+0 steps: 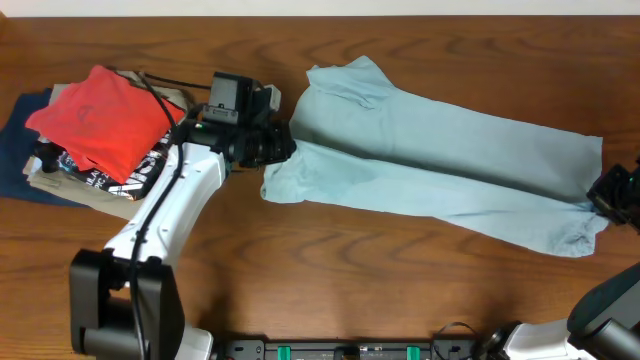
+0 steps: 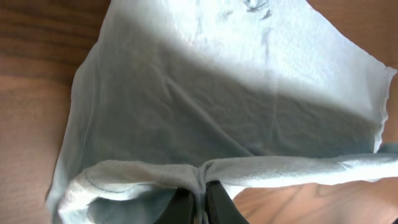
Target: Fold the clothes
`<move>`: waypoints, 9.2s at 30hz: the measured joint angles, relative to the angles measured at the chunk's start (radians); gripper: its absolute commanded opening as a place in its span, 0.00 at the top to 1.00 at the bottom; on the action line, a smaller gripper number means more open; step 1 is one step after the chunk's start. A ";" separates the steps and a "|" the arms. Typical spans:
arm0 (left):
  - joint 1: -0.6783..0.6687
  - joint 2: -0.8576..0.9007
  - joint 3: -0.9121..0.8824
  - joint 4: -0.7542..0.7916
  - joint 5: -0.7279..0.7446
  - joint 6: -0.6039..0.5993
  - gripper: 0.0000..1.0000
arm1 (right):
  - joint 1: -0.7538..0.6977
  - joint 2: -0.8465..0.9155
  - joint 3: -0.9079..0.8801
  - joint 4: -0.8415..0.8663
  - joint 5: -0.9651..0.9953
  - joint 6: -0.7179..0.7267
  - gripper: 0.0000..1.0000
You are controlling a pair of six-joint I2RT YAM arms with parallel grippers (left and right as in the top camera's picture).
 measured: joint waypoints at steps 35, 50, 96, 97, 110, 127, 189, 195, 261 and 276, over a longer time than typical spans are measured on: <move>-0.017 0.221 0.000 -0.105 -0.227 -0.010 0.34 | 0.000 0.011 -0.404 0.407 0.131 0.064 0.68; -0.027 0.274 0.002 -0.239 -0.260 -0.014 0.94 | -0.004 0.011 -0.480 0.454 0.259 0.119 0.99; 0.102 0.274 0.002 -0.353 -0.274 -0.092 0.94 | -0.020 -0.019 -0.456 0.539 0.023 -0.042 0.98; 0.102 0.274 0.002 -0.355 -0.275 -0.092 0.94 | -0.020 -0.019 -0.456 0.538 0.029 -0.042 0.99; 0.110 0.274 0.002 -0.445 -0.298 -0.200 0.94 | -0.038 -0.018 -0.456 0.496 0.171 0.011 0.82; 0.110 -0.057 -0.005 -0.143 -0.309 -0.149 0.10 | -0.035 -0.014 -0.129 0.248 -0.050 -0.011 0.52; 0.015 0.462 0.351 0.107 -0.035 -0.052 0.94 | 0.154 0.124 -0.077 0.567 -0.061 -0.090 0.41; 0.015 0.457 0.351 0.084 0.039 -0.011 0.94 | 0.154 0.270 -0.078 0.727 -0.029 -0.086 0.42; 0.030 0.215 0.182 -0.403 -0.156 0.077 0.37 | 0.149 0.068 -0.081 0.103 0.185 -0.009 0.99; 0.029 0.388 0.182 -0.283 -0.113 -0.027 0.54 | 0.149 0.068 -0.082 0.103 0.185 -0.009 0.99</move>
